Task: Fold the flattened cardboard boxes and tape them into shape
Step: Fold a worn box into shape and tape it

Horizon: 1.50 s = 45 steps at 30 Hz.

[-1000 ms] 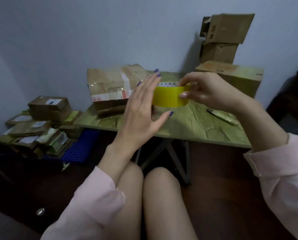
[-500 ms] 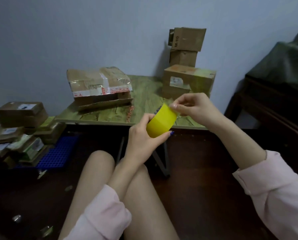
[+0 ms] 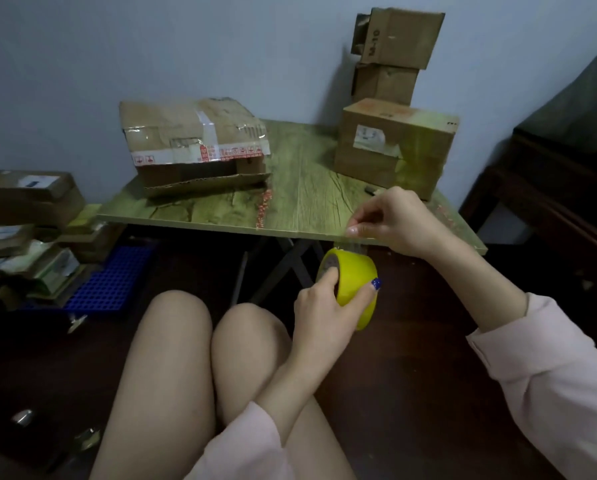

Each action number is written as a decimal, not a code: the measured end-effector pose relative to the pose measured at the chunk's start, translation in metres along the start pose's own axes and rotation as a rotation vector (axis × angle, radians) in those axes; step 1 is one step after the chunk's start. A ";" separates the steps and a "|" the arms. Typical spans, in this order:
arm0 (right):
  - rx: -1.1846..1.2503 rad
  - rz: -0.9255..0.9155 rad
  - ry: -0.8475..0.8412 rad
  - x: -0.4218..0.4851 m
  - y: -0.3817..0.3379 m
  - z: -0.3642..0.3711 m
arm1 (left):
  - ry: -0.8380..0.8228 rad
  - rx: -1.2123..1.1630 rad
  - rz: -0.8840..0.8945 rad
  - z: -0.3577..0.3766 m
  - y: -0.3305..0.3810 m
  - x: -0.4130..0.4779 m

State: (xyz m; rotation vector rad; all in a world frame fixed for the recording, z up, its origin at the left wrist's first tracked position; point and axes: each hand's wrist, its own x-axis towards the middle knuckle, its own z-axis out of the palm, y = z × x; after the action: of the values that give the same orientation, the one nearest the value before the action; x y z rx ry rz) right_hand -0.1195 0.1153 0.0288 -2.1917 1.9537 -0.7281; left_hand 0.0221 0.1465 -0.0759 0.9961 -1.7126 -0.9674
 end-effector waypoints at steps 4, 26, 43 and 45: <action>0.045 0.005 -0.011 0.007 0.013 0.014 | 0.045 0.016 -0.033 0.005 0.002 0.007; 0.273 0.207 -0.098 0.052 0.050 0.027 | -0.050 -0.423 -0.415 0.015 -0.012 0.030; 0.248 0.230 0.015 0.051 0.054 0.047 | -0.173 -0.391 -0.488 0.023 -0.041 0.028; 0.256 0.247 -0.003 0.052 0.054 0.046 | -0.202 -0.550 -0.630 0.025 -0.038 0.024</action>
State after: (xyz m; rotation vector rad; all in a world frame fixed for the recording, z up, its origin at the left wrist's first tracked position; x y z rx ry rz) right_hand -0.1464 0.0466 -0.0186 -1.7676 1.9573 -0.8775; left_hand 0.0000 0.1153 -0.1104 1.0965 -1.1676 -1.8778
